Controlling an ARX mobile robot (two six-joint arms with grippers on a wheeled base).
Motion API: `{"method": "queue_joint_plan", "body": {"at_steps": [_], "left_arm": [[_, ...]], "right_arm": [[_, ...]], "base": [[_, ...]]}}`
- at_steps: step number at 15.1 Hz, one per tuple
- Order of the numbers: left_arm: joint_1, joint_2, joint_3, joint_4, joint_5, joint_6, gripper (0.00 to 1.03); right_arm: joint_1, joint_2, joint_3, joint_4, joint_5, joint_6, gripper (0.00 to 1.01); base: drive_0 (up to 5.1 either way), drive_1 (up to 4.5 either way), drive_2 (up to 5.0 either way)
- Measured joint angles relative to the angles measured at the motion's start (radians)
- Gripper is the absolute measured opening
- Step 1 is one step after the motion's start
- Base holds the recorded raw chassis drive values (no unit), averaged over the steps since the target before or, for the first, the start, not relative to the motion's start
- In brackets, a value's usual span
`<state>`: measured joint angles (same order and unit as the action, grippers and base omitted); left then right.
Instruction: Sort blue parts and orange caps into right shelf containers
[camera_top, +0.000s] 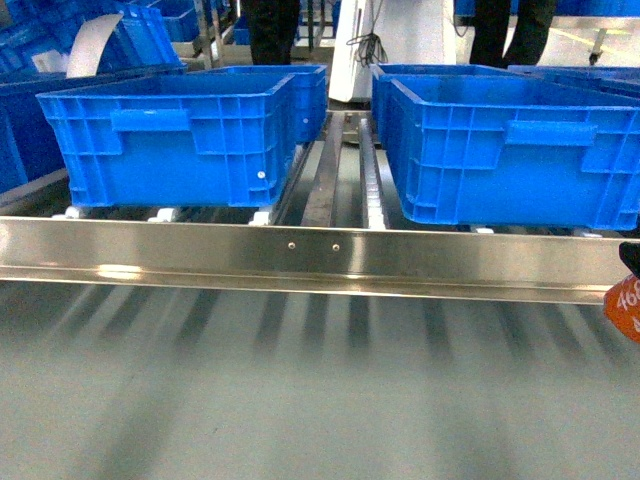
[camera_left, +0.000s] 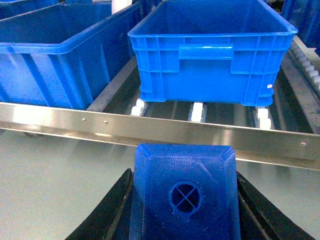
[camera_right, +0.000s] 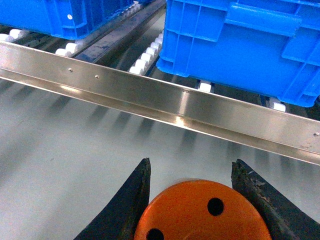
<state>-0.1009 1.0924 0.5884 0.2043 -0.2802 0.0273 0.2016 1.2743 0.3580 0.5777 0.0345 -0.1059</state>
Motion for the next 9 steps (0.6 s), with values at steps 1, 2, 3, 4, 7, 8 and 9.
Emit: {"method": "queue_joint_plan", "body": {"at_steps": [1, 2, 3, 4, 7, 8, 9], "left_arm": [[0.000, 0.000, 0.000, 0.002, -0.001, 0.000, 0.45], [0.000, 0.000, 0.000, 0.003, 0.000, 0.000, 0.45], [0.000, 0.000, 0.000, 0.003, 0.000, 0.000, 0.45], [0.000, 0.000, 0.000, 0.002, 0.000, 0.000, 0.45], [0.000, -0.003, 0.000, 0.004, 0.000, 0.000, 0.45], [0.000, -0.003, 0.000, 0.004, 0.000, 0.000, 0.45], [0.000, -0.003, 0.000, 0.005, -0.001, 0.000, 0.45]], "right_arm": [[0.000, 0.000, 0.000, 0.000, 0.000, 0.000, 0.43], [0.000, 0.000, 0.000, -0.001, 0.000, 0.000, 0.43], [0.000, 0.000, 0.000, 0.000, 0.000, 0.000, 0.43], [0.000, 0.000, 0.000, 0.001, 0.000, 0.000, 0.43], [0.000, -0.001, 0.000, 0.002, 0.000, 0.000, 0.43], [0.000, -0.001, 0.000, 0.000, 0.000, 0.000, 0.43], [0.000, -0.001, 0.000, 0.000, 0.000, 0.000, 0.43]], "base": [[0.0, 0.00, 0.0], [0.0, 0.00, 0.0], [0.0, 0.00, 0.0], [0.0, 0.00, 0.0], [0.0, 2.76, -2.7], [0.0, 4.09, -4.0], [0.0, 4.09, -4.0]]}}
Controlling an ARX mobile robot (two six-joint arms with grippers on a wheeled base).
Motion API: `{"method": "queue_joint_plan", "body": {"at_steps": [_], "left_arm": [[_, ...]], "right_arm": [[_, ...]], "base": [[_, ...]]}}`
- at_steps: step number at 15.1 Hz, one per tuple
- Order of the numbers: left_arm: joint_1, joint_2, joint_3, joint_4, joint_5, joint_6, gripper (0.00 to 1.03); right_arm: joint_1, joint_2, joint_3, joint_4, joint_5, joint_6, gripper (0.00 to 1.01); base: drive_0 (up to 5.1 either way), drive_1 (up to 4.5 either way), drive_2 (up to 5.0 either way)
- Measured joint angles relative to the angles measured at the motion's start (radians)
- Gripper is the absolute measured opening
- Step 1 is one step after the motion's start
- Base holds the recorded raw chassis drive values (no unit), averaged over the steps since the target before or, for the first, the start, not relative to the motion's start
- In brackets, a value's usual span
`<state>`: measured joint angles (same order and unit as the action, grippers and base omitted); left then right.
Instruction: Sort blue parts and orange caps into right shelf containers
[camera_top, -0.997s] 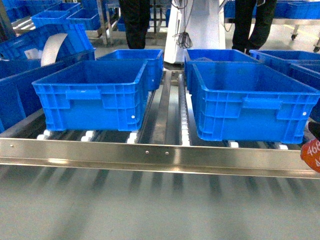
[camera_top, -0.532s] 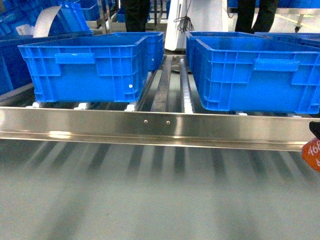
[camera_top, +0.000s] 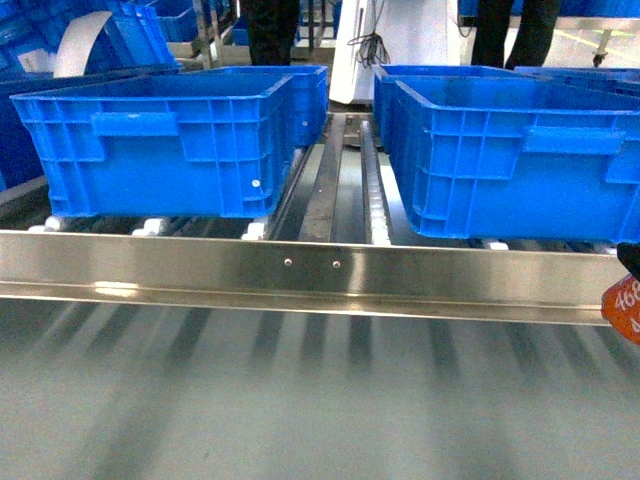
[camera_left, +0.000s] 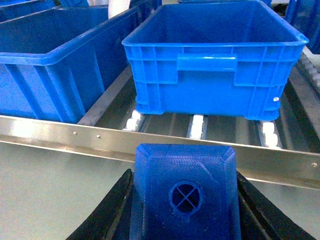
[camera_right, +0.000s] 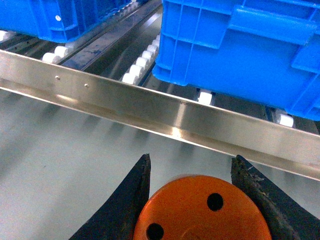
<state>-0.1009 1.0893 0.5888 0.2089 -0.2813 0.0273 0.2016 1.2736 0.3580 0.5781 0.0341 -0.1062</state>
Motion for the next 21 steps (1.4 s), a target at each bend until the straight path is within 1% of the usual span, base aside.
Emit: {"method": "queue_joint_plan", "body": {"at_steps": [12, 14, 15, 16, 21], "left_arm": [[0.000, 0.002, 0.000, -0.001, -0.001, 0.000, 0.45], [0.000, 0.008, 0.000, -0.002, 0.002, 0.000, 0.45], [0.000, 0.008, 0.000, 0.000, 0.001, 0.000, 0.45], [0.000, 0.008, 0.000, 0.000, 0.001, 0.000, 0.45], [0.000, 0.007, 0.000, 0.002, 0.001, 0.000, 0.45]], "right_arm": [[0.000, 0.001, 0.000, 0.000, -0.001, 0.001, 0.43], [0.004, 0.006, -0.005, -0.016, -0.039, 0.010, 0.43], [0.008, 0.005, -0.006, -0.018, -0.044, 0.021, 0.43], [0.008, 0.005, -0.008, -0.019, -0.047, 0.030, 0.43], [0.008, 0.005, -0.008, -0.015, -0.046, 0.031, 0.42]], "base": [[0.1, 4.11, -4.0], [0.0, 0.00, 0.0], [0.0, 0.00, 0.0], [0.0, 0.00, 0.0], [0.0, 0.00, 0.0]]}}
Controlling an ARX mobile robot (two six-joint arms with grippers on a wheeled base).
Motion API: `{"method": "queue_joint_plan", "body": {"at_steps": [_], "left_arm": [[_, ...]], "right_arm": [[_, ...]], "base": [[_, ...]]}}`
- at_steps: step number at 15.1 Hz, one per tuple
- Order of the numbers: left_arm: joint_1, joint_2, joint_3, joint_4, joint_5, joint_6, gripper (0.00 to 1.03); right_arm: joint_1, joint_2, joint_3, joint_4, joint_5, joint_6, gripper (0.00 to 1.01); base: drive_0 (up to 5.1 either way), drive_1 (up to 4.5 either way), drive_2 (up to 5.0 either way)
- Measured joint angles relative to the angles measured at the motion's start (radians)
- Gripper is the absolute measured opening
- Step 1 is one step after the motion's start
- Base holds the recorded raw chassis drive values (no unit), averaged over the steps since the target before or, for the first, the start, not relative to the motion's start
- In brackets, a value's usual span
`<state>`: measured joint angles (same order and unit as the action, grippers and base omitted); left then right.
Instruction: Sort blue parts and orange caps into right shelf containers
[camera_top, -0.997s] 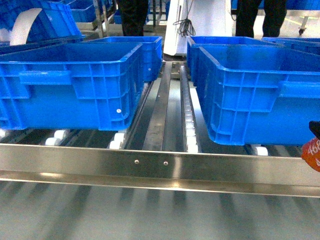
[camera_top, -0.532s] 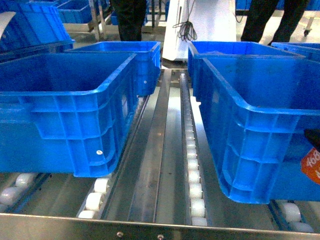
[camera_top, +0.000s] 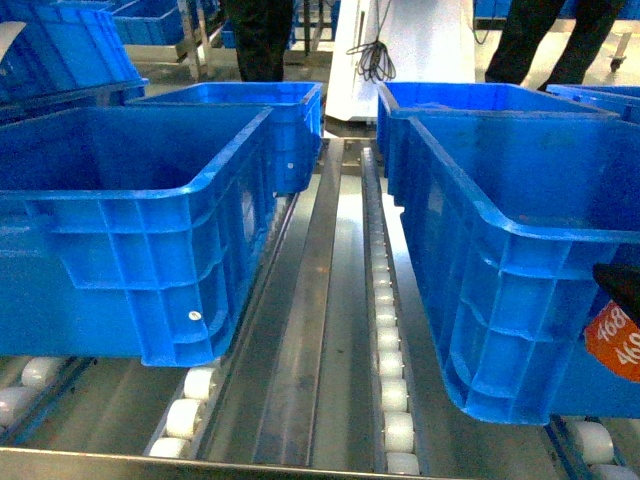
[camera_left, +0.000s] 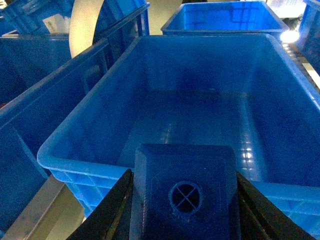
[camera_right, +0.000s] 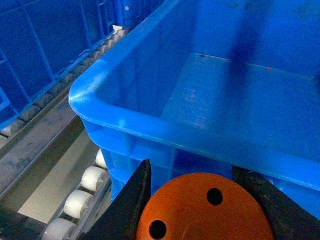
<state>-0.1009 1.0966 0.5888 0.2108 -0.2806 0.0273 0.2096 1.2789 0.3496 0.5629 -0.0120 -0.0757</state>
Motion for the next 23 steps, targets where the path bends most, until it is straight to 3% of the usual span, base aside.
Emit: {"method": "queue_joint_plan", "body": {"at_steps": [5, 23], "left_arm": [[0.000, 0.000, 0.000, -0.007, 0.000, 0.000, 0.45], [0.000, -0.009, 0.000, -0.002, 0.000, 0.000, 0.45]], "right_arm": [[-0.009, 0.001, 0.004, 0.015, 0.046, -0.023, 0.42], [-0.008, -0.005, 0.004, 0.016, 0.046, -0.027, 0.42]], "base": [[0.0, 0.00, 0.0], [0.0, 0.00, 0.0]]}}
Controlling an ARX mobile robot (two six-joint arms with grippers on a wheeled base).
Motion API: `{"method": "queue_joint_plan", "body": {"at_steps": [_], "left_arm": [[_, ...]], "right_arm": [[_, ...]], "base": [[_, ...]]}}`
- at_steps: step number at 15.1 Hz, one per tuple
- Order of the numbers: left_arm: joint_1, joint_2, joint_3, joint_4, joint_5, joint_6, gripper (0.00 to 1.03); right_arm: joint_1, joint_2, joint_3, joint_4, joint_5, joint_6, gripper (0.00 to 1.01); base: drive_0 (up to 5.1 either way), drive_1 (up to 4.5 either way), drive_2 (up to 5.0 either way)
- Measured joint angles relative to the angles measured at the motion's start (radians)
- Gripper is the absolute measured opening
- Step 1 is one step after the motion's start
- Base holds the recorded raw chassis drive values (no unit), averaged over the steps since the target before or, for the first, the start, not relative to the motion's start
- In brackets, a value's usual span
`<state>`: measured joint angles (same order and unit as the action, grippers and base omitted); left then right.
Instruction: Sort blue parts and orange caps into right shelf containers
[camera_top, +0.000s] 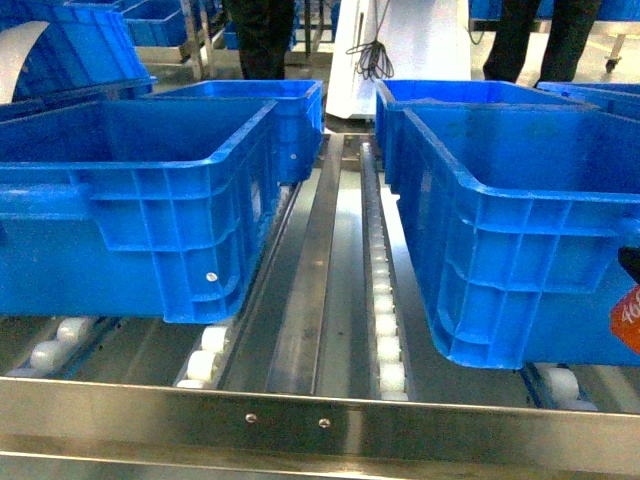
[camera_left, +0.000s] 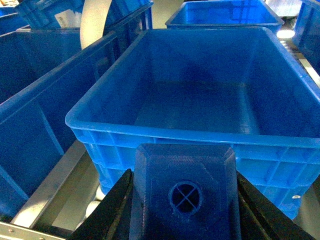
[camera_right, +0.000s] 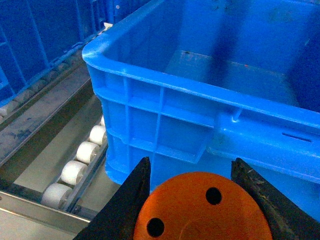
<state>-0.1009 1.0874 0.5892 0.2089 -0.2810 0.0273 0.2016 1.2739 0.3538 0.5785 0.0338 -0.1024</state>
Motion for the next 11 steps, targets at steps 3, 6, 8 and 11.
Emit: {"method": "queue_joint_plan", "body": {"at_steps": [3, 6, 8, 11], "left_arm": [[0.000, 0.000, 0.000, 0.000, 0.000, 0.000, 0.45], [0.000, 0.000, 0.000, 0.000, 0.000, 0.000, 0.45], [0.000, 0.000, 0.000, 0.000, 0.000, 0.000, 0.45], [0.000, 0.000, 0.000, 0.000, 0.000, 0.000, 0.45]], "right_arm": [[0.000, 0.000, 0.000, 0.000, 0.000, 0.000, 0.42], [0.000, 0.000, 0.000, 0.000, 0.000, 0.000, 0.42], [0.000, 0.000, 0.000, 0.000, 0.000, 0.000, 0.42], [0.000, 0.000, 0.000, 0.000, 0.000, 0.000, 0.42]], "base": [[0.0, 0.00, 0.0], [0.0, 0.00, 0.0], [0.0, 0.00, 0.0], [0.0, 0.00, 0.0]]}}
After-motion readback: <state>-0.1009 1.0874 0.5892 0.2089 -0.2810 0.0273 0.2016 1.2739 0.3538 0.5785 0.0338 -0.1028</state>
